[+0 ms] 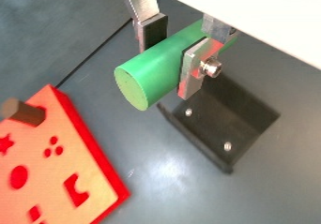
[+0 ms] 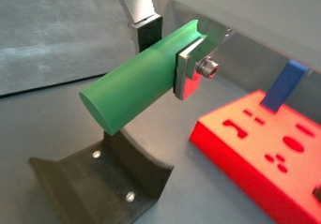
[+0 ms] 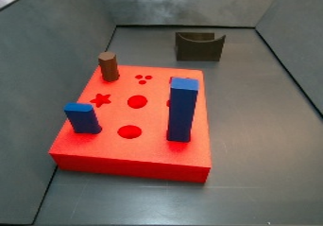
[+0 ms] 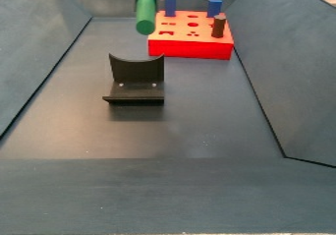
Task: Pick up the round object. Move up. Place the round object on the fixture. Regrasp the round object. Move to above the board. Insert the round object.
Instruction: Place the round object on the fixture.
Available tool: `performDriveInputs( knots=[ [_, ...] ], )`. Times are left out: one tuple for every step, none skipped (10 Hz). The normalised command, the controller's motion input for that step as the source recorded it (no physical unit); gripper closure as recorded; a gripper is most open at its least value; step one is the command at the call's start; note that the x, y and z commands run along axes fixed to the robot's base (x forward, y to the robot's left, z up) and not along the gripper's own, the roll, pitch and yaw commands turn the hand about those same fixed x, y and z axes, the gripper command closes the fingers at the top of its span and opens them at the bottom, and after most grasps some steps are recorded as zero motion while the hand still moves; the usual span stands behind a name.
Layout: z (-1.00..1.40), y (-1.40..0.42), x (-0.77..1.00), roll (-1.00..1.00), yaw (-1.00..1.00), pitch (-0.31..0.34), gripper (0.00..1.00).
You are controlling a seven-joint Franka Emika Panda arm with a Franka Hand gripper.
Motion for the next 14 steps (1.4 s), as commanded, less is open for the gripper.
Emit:
performDriveInputs(
  knots=[
    [-0.02, 0.05, 0.38, -0.97, -0.17, 0.145, 1.00],
    [-0.01, 0.05, 0.32, -0.86, -0.17, 0.125, 1.00],
    [-0.02, 0.05, 0.19, -0.59, -0.16, 0.079, 1.00],
    [-0.02, 0.05, 0.11, -0.42, -0.15, 0.055, 1.00],
    [-0.01, 0.04, 0.05, -0.26, -0.13, 0.030, 1.00],
    [-1.00, 0.13, 0.12, -1.00, -0.08, 0.214, 1.00],
    [-1.00, 0.13, 0.12, -1.00, -0.08, 0.190, 1.00],
    [-1.00, 0.14, 0.14, -0.94, -0.13, 0.209, 1.00],
    [-1.00, 0.13, 0.15, -0.79, -0.15, 0.200, 1.00],
    [-1.00, 0.14, 0.16, -0.63, -0.18, 0.169, 1.00],
    [-1.00, 0.14, 0.16, -0.46, -0.19, 0.133, 1.00],
    [-1.00, 0.14, 0.18, -0.27, -0.20, 0.085, 1.00],
    [-1.00, 0.13, 0.19, -0.19, -0.20, 0.045, 1.00],
    [-0.80, 0.11, 0.16, -0.18, -0.18, -0.001, 1.00]
  ],
)
